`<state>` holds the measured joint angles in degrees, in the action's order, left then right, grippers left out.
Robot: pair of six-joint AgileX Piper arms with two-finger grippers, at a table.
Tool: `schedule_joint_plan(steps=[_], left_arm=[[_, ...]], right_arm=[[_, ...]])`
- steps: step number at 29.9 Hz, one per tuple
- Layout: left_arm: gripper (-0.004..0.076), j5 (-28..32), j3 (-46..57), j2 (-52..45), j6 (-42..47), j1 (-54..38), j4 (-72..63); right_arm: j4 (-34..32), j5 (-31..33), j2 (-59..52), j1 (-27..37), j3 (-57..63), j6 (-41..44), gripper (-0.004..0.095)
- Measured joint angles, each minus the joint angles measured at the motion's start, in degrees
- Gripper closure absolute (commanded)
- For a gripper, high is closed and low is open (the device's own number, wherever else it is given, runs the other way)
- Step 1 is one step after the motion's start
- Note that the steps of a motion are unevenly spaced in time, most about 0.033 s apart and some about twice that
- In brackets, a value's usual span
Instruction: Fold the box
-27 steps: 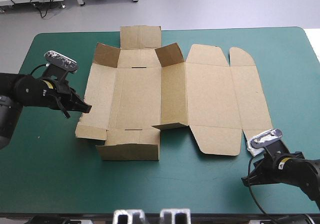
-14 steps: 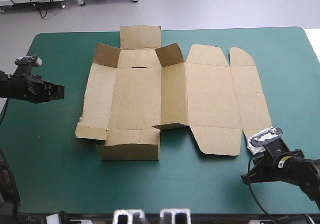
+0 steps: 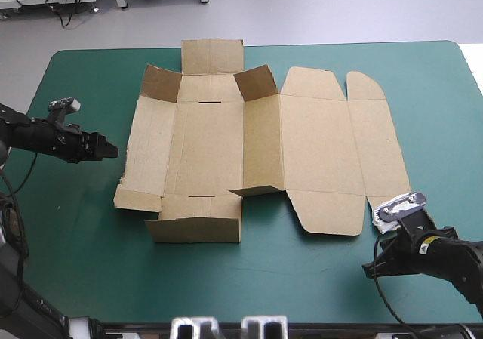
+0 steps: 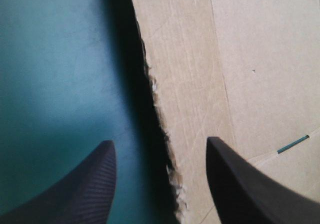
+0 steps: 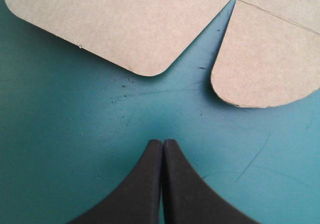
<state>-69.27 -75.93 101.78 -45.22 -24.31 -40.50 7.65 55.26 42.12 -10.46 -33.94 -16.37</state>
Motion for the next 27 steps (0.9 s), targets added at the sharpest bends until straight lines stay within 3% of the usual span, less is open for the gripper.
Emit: schedule_joint_plan(steps=[17, 27], left_arm=[[0.0269, 0.4, 3.8, 8.3, -3.1, 0.5, -7.2], [0.0269, -2.2, 7.4, 11.1, -5.6, 8.1, -14.6]], right_arm=[[2.0, -0.2, 0.0, 0.0, 0.0, 0.0, 0.0932], [2.0, -0.2, 0.0, 0.0, 0.0, 0.0, 0.0932]])
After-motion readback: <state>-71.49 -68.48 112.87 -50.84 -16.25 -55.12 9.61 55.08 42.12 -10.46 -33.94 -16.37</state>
